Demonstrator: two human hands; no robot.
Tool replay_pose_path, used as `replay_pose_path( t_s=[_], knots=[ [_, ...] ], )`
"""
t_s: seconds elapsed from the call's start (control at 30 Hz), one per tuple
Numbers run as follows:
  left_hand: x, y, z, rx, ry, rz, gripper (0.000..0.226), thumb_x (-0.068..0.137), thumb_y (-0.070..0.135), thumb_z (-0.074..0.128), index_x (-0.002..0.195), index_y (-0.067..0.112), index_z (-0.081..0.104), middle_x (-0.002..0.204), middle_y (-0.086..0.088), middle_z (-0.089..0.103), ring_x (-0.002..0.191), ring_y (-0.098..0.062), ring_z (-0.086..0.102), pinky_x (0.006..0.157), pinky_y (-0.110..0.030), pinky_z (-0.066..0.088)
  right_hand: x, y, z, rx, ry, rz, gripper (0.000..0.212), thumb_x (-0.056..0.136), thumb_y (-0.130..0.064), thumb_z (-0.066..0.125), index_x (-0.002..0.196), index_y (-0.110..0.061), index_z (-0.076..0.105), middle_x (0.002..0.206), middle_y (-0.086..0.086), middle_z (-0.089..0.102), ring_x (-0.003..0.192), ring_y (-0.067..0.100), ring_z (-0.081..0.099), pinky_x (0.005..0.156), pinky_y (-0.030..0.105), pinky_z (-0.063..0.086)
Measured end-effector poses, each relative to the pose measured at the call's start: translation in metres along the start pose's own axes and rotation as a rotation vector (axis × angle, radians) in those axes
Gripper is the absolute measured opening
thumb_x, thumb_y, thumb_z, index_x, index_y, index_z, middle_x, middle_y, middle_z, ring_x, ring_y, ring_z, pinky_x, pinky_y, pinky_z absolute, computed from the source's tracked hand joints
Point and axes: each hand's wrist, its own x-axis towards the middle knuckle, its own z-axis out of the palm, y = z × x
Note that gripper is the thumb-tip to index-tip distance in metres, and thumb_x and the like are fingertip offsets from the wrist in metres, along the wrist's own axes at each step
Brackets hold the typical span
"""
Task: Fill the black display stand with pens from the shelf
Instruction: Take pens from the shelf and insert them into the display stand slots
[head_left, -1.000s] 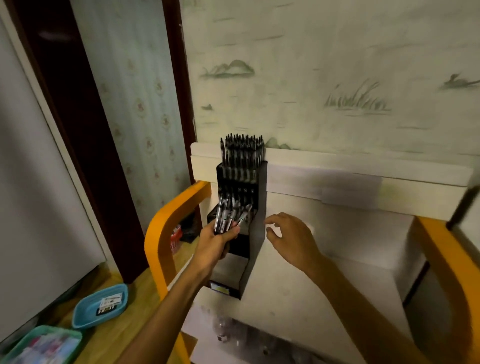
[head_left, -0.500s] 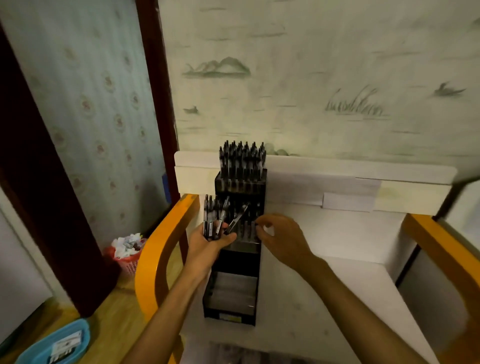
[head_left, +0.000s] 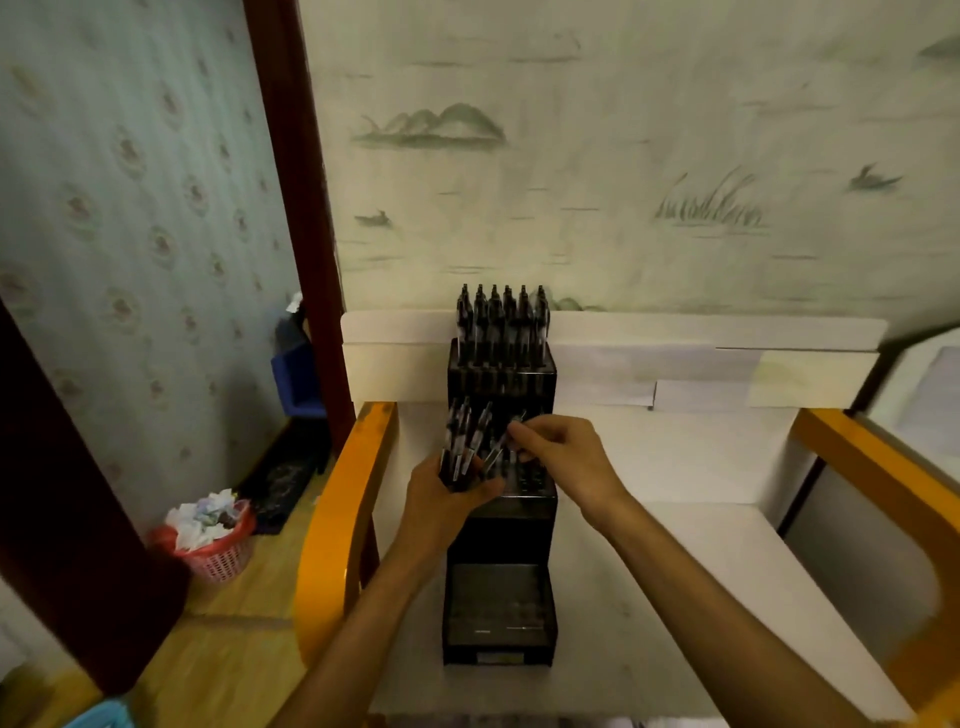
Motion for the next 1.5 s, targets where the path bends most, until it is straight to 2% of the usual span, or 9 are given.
replay_pose_path(
  t_s=[0.27, 0.37, 0.53, 0.63, 1.0, 1.13, 1.23, 1.4, 1.5],
  knots=[
    [0.007, 0.003, -0.008, -0.001, 0.022, 0.019, 0.013, 0.072, 0.051, 0.078, 0.080, 0.049, 0.068, 0.075, 0.020, 0.070, 0.069, 0.004, 0.065, 0.056, -0.008, 0.047, 0.007, -0.010, 0.009, 0.381, 0.025, 0.126, 0.021, 0.092, -0.025, 0.068, 0.095, -0.005, 0.075, 0.085, 0.011, 0.076, 0.077, 0.025, 0.074, 0.066, 0.032, 0.061],
    [0.010, 0.002, -0.015, 0.033, 0.089, 0.021, 0.031, 0.078, 0.069, 0.059, 0.087, 0.040, 0.068, 0.074, 0.021, 0.070, 0.066, 0.006, 0.064, 0.053, -0.006, 0.045, 0.015, -0.012, 0.009, 0.370, 0.161, 0.043, 0.018, 0.091, -0.022, 0.070, 0.093, -0.005, 0.073, 0.081, 0.010, 0.076, 0.074, 0.026, 0.074, 0.064, 0.031, 0.061],
    [0.017, 0.002, -0.024, -0.055, 0.163, -0.126, 0.040, 0.092, 0.051, 0.058, 0.099, 0.013, 0.066, 0.075, -0.005, 0.068, 0.066, -0.021, 0.065, 0.055, -0.039, 0.054, 0.028, -0.009, 0.005, 0.032, 0.268, -0.148, 0.009, 0.091, -0.023, 0.071, 0.091, -0.014, 0.070, 0.076, 0.002, 0.073, 0.069, 0.018, 0.073, 0.069, 0.036, 0.063],
    [0.021, -0.002, -0.030, -0.137, 0.107, -0.209, 0.025, 0.096, 0.036, 0.061, 0.081, 0.017, 0.056, 0.054, -0.005, 0.049, 0.037, -0.012, 0.043, 0.034, -0.024, 0.037, 0.034, -0.005, 0.011, -0.115, 0.241, -0.184, 0.009, 0.091, -0.026, 0.071, 0.092, -0.017, 0.070, 0.079, 0.001, 0.073, 0.073, 0.016, 0.072, 0.074, 0.040, 0.062],
    [0.021, -0.008, -0.028, -0.145, 0.150, -0.084, 0.017, 0.101, 0.026, 0.056, 0.101, 0.009, 0.058, 0.061, -0.001, 0.054, 0.046, -0.008, 0.047, 0.041, -0.020, 0.038, 0.044, 0.003, 0.035, -0.300, 0.175, -0.235, 0.012, 0.090, -0.027, 0.072, 0.095, -0.016, 0.073, 0.078, -0.006, 0.071, 0.073, 0.009, 0.069, 0.074, 0.036, 0.061],
    [0.020, 0.001, -0.024, -0.088, 0.196, -0.019, 0.045, 0.098, 0.032, 0.058, 0.136, 0.008, 0.052, 0.099, -0.026, 0.066, 0.082, -0.042, 0.065, 0.071, -0.047, 0.059, 0.046, 0.005, 0.041, -0.437, 0.159, -0.249, 0.017, 0.090, -0.031, 0.071, 0.096, -0.016, 0.075, 0.081, -0.005, 0.072, 0.070, 0.003, 0.065, 0.071, 0.016, 0.051],
    [0.019, 0.005, -0.023, -0.069, 0.188, 0.001, 0.049, 0.096, 0.038, 0.058, 0.140, 0.017, 0.050, 0.121, -0.038, 0.055, 0.110, -0.059, 0.048, 0.092, -0.070, 0.039, 0.048, 0.007, 0.044, -0.501, 0.170, -0.233, 0.020, 0.090, -0.034, 0.071, 0.098, -0.015, 0.076, 0.083, -0.004, 0.074, 0.069, 0.002, 0.061, 0.065, 0.002, 0.039],
    [0.016, 0.011, -0.022, -0.125, 0.165, -0.030, 0.043, 0.100, 0.031, 0.055, 0.130, 0.001, 0.051, 0.113, -0.038, 0.055, 0.100, -0.053, 0.051, 0.082, -0.062, 0.043, 0.041, 0.022, 0.051, -0.579, 0.078, -0.214, 0.025, 0.089, -0.032, 0.072, 0.102, -0.011, 0.076, 0.092, 0.002, 0.076, 0.081, 0.010, 0.069, 0.078, 0.021, 0.056],
    [0.016, 0.012, -0.024, -0.147, 0.145, -0.047, 0.028, 0.101, 0.017, 0.054, 0.122, -0.002, 0.056, 0.075, -0.017, 0.059, 0.053, -0.021, 0.058, 0.044, -0.033, 0.047, 0.039, 0.026, 0.051, -0.567, 0.091, -0.210, 0.023, 0.090, -0.032, 0.072, 0.098, -0.011, 0.077, 0.084, 0.003, 0.076, 0.075, 0.010, 0.069, 0.076, 0.025, 0.056]
  ],
)
